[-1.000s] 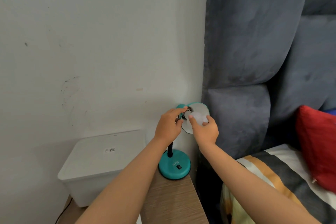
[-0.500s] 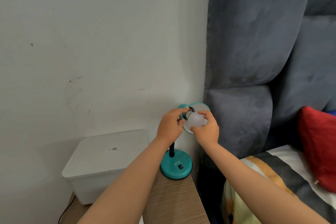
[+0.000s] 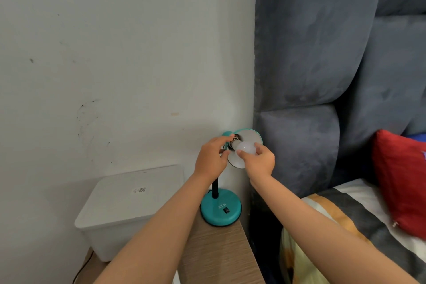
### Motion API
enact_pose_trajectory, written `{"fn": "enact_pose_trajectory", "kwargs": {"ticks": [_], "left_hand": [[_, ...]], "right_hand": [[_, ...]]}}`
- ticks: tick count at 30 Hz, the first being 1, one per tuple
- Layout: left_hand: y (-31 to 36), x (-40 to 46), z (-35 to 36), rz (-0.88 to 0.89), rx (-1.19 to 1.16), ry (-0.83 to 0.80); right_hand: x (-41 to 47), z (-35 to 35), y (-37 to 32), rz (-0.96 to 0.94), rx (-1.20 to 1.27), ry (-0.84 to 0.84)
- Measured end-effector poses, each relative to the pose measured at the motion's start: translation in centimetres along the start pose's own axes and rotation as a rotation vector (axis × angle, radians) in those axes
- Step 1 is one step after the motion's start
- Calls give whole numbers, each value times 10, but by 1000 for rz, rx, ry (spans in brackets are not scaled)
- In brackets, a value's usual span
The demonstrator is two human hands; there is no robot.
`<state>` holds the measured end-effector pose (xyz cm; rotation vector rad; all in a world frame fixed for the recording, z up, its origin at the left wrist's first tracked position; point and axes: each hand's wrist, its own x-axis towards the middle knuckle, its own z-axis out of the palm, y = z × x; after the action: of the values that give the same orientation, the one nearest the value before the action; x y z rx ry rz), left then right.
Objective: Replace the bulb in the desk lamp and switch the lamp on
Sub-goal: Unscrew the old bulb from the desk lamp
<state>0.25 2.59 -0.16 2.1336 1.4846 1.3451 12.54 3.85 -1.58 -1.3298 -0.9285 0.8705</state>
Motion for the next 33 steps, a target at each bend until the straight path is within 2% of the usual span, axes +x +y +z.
{"fn": "enact_pose_trajectory", "kwargs": {"ticks": [5, 10, 14, 19, 23, 27, 33], "left_hand": [[0, 0, -1, 0, 7, 0], [2, -1, -1, -6, 0, 1], [2, -1, 0, -11, -4, 3], [1, -1, 0, -20, 2, 2], [1, 0, 0, -14, 10, 3], [2, 0, 0, -16, 7, 2], [7, -2, -6, -55, -9, -53]], "right_hand": [[-1, -3, -4, -127, -185, -50], [0, -5, -5, -57, 3, -64], [-3, 0, -2, -16, 149, 6], [-1, 5, -3, 76, 82, 26], [-2, 1, -4, 14, 18, -10], [2, -2, -4, -12, 55, -86], [-4, -11, -9, -32, 137, -3]]}}
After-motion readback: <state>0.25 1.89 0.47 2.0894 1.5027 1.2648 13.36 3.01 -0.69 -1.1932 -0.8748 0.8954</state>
